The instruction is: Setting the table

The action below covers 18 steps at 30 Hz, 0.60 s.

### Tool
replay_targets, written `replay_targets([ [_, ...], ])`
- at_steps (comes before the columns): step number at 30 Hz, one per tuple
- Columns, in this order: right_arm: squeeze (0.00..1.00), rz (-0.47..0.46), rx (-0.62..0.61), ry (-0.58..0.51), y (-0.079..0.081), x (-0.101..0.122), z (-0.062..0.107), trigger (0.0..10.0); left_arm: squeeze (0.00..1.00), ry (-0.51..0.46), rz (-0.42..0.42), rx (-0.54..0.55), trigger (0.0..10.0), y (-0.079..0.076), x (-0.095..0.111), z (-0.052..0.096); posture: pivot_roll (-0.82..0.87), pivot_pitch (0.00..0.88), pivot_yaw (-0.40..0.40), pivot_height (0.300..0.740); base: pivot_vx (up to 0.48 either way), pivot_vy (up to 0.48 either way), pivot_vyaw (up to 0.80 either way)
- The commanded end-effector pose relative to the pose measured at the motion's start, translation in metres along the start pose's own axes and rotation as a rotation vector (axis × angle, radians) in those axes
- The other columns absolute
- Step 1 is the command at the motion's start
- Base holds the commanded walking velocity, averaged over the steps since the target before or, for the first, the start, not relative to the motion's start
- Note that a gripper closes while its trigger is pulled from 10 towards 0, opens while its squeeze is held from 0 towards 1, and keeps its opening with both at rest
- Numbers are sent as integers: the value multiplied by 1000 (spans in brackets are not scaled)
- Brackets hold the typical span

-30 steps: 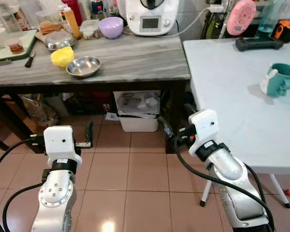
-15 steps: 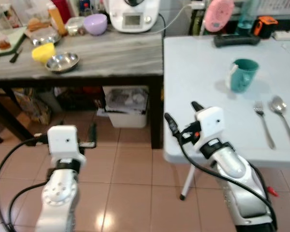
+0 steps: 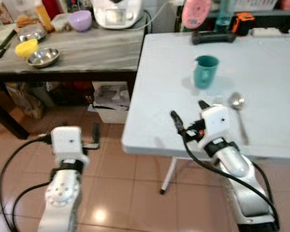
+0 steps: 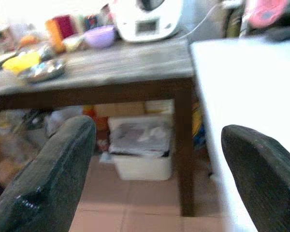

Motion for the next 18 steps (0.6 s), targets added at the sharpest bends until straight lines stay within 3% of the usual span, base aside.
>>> replay_targets([
  [1,0,-7,18,-26,8,7,-3,10000,0,1,-25,26,10000,11,1,1,-88,84,94,740,0,-368,0],
  [5,0,-6,14,-25,8,6,-3,10000,0,4,-26,25,10000,11,0,1,-87,83,94,740,0,-359,0],
  [18,0,-4,-7,-12,7,2,-5,10000,0,3,-5,4,10000,7,-2,2,-86,85,89,740,0,0,0],
])
Point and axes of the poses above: a point about 5 cm out from each wrist's last joint towards the gripper, its own z axis pointing back from the gripper into the wrist, its own x axis along the axis of the wrist's last joint, y = z × x, the point moved 3 cm from there along -z, pointing out of the wrist towards the gripper, and after that the axes turned 10 degrees about z, right-handed, at the moved point
